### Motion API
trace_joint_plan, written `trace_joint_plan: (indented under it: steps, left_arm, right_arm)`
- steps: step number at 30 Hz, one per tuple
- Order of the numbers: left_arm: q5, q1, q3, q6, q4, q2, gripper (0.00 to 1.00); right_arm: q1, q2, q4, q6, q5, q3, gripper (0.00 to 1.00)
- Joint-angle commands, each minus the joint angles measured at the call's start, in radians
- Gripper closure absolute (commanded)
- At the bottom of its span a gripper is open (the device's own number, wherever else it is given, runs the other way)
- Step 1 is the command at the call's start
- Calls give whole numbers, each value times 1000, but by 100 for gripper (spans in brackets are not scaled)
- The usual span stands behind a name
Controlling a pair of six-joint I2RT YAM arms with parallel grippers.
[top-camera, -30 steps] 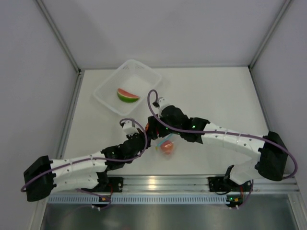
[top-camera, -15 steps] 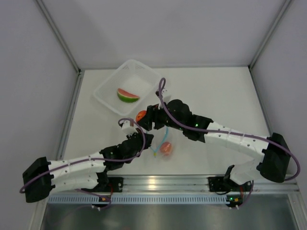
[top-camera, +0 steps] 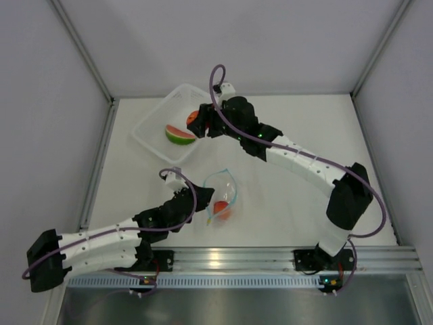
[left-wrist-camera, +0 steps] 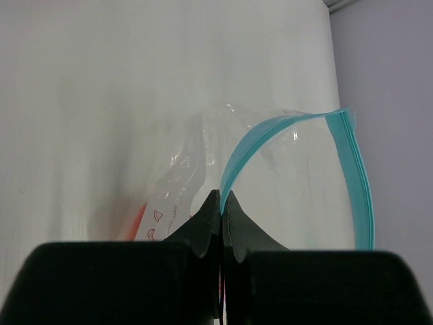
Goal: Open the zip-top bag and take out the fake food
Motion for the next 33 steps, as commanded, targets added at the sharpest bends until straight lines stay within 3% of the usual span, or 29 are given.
trace_joint_plan:
  steps: [1,14,18,24,25,28,33]
  left_arm:
    - [-24,-3,-11,-13,-4,-26,100]
    - [-12,-3,-22,-2,-59,-87,100]
    - [-16,-3,-25,0,-79,-110,100]
    - [-13,-4,-33,15,-79,-128,100]
    - [-11,-3,-33,15,-79,-127,100]
    - [-7,-3,-34,16,-106,-125,100]
    - [2,-3,-33,18,-106,-122,100]
  right_arm:
    - [-33,100,-38,-89,4,134,66]
    - [-105,548,-158,-272,-28,563,62]
    - [-113,640,-161,-306,-14,611,59]
    - [-128,705,-200,-335,-14,675,36]
    - [-130,705,-204,-336,-13,680,22]
    - [-128,697,-207,-350,-7,683,3]
    - [-127,651,-210,-378,10,682,1]
